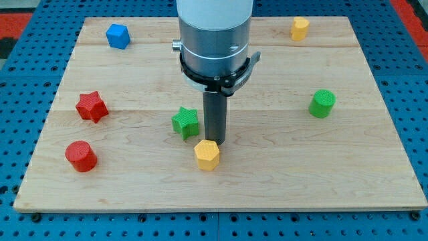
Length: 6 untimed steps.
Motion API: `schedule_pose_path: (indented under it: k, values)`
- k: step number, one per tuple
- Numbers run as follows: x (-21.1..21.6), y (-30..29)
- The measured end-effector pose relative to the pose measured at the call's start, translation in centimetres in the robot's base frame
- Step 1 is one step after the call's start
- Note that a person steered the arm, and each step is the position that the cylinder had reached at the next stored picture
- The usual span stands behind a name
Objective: Slide green star towards bottom right
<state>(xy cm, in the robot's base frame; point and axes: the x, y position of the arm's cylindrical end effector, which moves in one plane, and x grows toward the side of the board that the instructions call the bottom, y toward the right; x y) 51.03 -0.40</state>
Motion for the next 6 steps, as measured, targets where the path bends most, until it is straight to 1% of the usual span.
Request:
schedule_pose_path:
  k: [1, 2, 3, 4, 5, 6]
  values:
    - [0.9, -2.1]
    - [-1.2, -10.7]
    - [-4.4, -10.3]
    - [-4.6, 1.1]
    - [-2.7, 10.7]
    - [-1.2, 7.6]
